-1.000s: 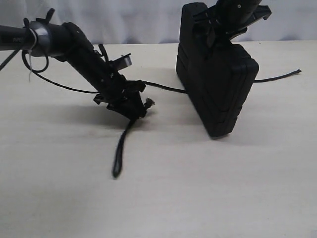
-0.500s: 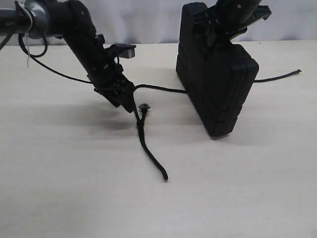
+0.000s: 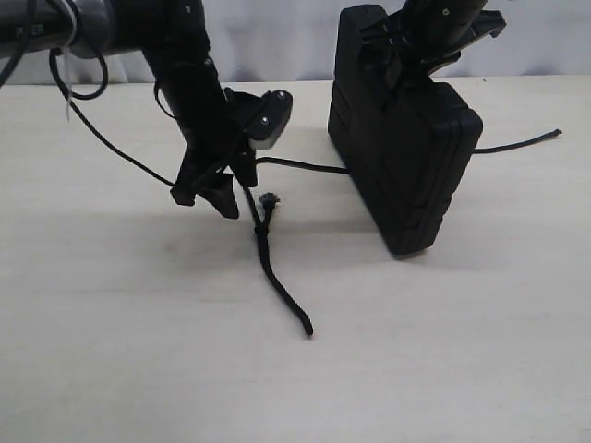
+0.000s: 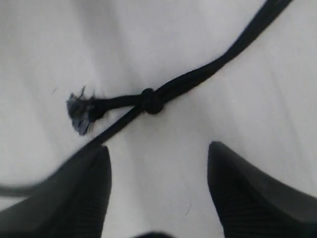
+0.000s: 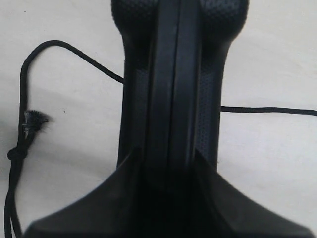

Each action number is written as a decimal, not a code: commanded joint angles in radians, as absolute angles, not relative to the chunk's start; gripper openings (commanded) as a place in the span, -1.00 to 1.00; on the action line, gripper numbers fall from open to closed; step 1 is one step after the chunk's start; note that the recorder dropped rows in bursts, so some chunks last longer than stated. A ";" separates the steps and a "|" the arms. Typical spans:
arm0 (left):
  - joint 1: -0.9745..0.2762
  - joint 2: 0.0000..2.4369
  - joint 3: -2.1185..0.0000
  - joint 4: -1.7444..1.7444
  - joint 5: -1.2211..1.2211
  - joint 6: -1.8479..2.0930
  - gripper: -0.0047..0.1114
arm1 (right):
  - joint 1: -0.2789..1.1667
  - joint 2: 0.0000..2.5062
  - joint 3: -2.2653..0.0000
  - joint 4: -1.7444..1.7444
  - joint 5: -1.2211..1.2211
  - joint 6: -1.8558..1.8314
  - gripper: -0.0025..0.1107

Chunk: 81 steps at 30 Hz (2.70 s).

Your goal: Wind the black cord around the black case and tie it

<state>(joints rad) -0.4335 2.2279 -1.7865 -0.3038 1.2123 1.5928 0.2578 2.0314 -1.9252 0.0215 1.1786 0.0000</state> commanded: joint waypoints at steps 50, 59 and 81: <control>-0.617 2.225 -1.608 0.025 0.865 1.929 -0.08 | 0.257 2.061 -1.905 0.010 1.221 -0.044 -0.89; -0.617 2.277 -1.608 0.018 0.823 1.932 -0.08 | 0.257 2.061 -1.905 0.010 1.221 -0.049 -0.89; -0.584 2.241 -1.608 -0.066 0.774 1.094 -0.92 | 0.257 2.061 -1.905 0.010 1.221 -0.051 -0.89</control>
<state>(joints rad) -0.6053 2.2646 -1.6103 -0.0192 0.7793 1.1854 0.2578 2.0337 -1.9252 0.0215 1.1797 -0.0390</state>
